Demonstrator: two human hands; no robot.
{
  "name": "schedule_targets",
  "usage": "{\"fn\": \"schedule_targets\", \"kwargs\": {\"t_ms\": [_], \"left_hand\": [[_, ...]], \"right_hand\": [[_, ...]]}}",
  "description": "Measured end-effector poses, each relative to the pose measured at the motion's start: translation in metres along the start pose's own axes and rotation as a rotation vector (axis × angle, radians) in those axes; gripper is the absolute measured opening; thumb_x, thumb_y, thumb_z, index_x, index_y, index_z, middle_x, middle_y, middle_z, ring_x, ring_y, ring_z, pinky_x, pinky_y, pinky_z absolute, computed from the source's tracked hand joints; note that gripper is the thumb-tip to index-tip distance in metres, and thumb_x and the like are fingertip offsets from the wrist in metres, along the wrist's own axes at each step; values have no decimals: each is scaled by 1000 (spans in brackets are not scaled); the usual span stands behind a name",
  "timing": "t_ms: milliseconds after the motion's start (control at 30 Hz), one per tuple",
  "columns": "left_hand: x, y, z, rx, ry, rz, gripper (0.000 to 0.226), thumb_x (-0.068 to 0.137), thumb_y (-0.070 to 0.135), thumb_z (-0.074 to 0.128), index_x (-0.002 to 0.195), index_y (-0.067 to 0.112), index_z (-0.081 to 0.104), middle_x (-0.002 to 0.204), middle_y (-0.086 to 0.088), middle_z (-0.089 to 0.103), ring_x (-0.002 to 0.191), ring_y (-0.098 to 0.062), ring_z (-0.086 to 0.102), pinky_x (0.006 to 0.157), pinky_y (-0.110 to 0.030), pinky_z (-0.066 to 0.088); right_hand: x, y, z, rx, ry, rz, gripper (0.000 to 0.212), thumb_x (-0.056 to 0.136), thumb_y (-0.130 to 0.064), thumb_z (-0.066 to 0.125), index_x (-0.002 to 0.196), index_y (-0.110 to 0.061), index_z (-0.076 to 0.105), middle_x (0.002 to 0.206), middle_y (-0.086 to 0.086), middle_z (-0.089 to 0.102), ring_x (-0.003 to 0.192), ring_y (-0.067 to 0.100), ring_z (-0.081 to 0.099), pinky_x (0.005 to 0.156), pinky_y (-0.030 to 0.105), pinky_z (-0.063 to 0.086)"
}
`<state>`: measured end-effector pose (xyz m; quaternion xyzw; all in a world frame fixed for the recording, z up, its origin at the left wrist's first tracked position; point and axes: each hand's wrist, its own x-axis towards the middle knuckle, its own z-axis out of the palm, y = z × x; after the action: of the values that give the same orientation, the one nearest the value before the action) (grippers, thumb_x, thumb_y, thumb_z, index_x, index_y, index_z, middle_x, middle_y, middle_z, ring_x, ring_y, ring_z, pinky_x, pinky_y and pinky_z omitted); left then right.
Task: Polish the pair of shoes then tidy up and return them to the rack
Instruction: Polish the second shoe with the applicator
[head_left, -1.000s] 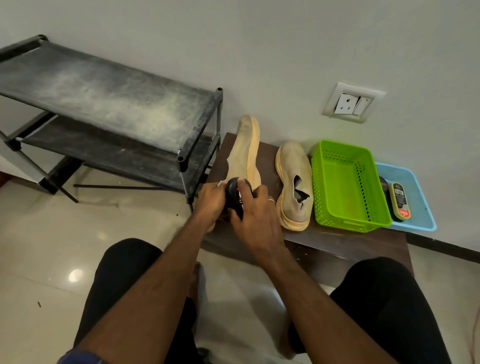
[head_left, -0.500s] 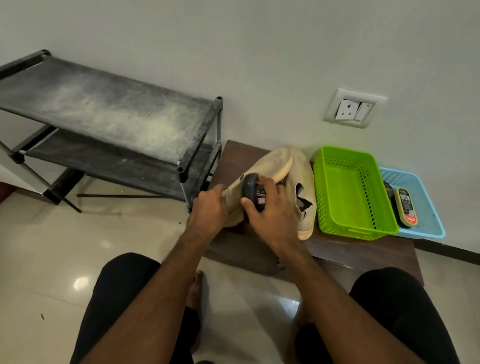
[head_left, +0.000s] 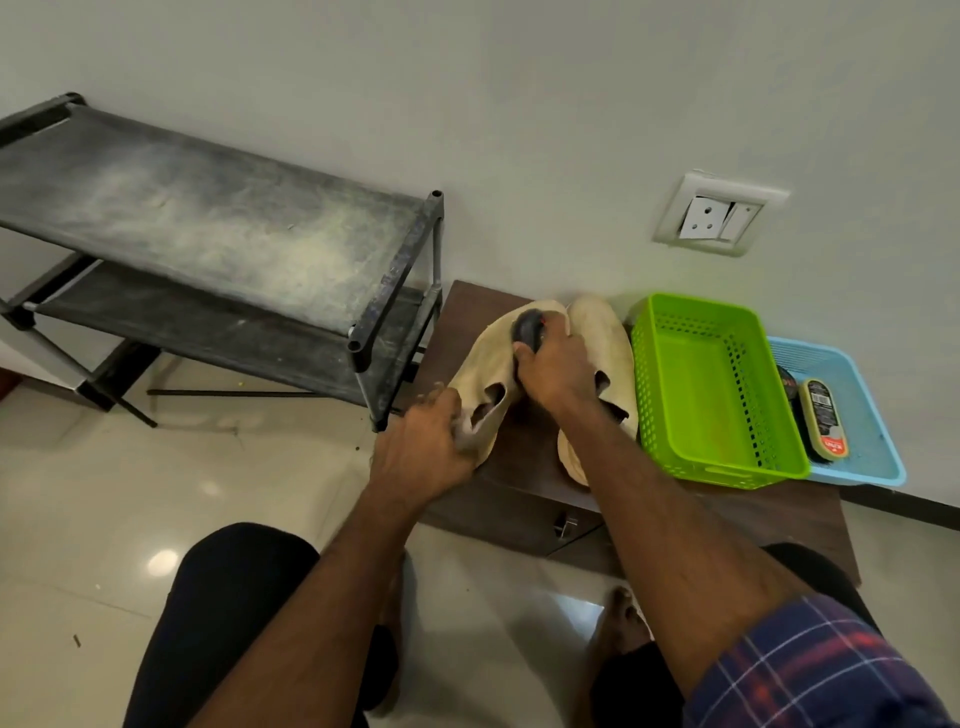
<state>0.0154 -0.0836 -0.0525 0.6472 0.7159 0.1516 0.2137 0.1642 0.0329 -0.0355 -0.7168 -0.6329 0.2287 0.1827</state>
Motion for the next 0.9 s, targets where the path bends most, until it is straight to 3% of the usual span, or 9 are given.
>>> {"fn": "schedule_targets", "kwargs": {"t_ms": [133, 233, 367, 433, 533, 600, 733, 800, 900], "left_hand": [[7, -7, 12, 24, -71, -11, 93, 75, 55, 76, 147, 24, 26, 158, -6, 32, 143, -31, 35, 105, -53, 42], [10, -9, 18, 85, -117, -31, 92, 83, 54, 69, 154, 20, 22, 165, -8, 17, 151, -31, 18, 115, -49, 30], [9, -6, 21, 102, -108, -46, 91, 85, 54, 67, 155, 16, 22, 164, -11, 19, 148, -32, 25, 115, -46, 32], [8, -5, 21, 105, -90, -48, 90, 84, 54, 67, 154, 16, 25, 162, -11, 24, 144, -33, 33, 111, -46, 36], [5, -1, 19, 71, -47, -74, 73, 85, 52, 68, 143, 16, 43, 151, -8, 41, 131, -32, 47, 101, -44, 45], [4, 1, 17, 39, -29, -101, 71, 85, 51, 68, 141, 15, 44, 143, -9, 48, 124, -32, 53, 97, -44, 48], [8, -2, 18, 105, -57, -70, 77, 80, 56, 70, 141, 15, 46, 159, -6, 30, 133, -31, 45, 99, -44, 46], [9, -4, 19, 115, -75, -62, 75, 80, 58, 69, 139, 16, 49, 162, -6, 26, 135, -31, 44, 101, -44, 45], [8, -4, 19, 117, -68, -57, 75, 81, 59, 68, 139, 16, 49, 163, -5, 25, 136, -30, 43, 103, -45, 44]], "right_hand": [[1, 11, 10, -83, -196, -161, 52, 97, -42, 56, 143, -26, 40, 131, 14, 58, 114, 34, 59, 93, 40, 47], [17, 7, -1, -75, -259, -280, 57, 90, -38, 66, 143, -29, 47, 137, 5, 58, 121, 27, 57, 99, 40, 48], [30, -9, -7, -367, -513, -663, 56, 89, -32, 68, 142, -39, 50, 117, -2, 51, 110, 14, 44, 101, 35, 36], [38, -21, -7, -493, -633, -813, 50, 93, -31, 63, 142, -37, 52, 116, -5, 51, 107, 11, 40, 101, 36, 33], [53, -34, -9, -421, -729, -895, 40, 95, -32, 62, 135, -36, 60, 123, -5, 60, 113, 12, 51, 101, 31, 40], [55, -31, -10, -363, -787, -893, 39, 94, -32, 64, 133, -37, 62, 124, -7, 61, 114, 10, 52, 100, 27, 42], [56, -21, -15, -495, -755, -890, 43, 93, -28, 67, 135, -35, 61, 127, -6, 57, 113, 9, 46, 101, 30, 40], [69, -23, -19, -716, -614, -906, 45, 90, -33, 69, 133, -39, 60, 128, -2, 55, 113, 19, 47, 95, 35, 45], [86, -28, -37, -934, -407, -761, 45, 86, -31, 72, 130, -35, 63, 127, 3, 54, 113, 27, 45, 88, 39, 50]]}}
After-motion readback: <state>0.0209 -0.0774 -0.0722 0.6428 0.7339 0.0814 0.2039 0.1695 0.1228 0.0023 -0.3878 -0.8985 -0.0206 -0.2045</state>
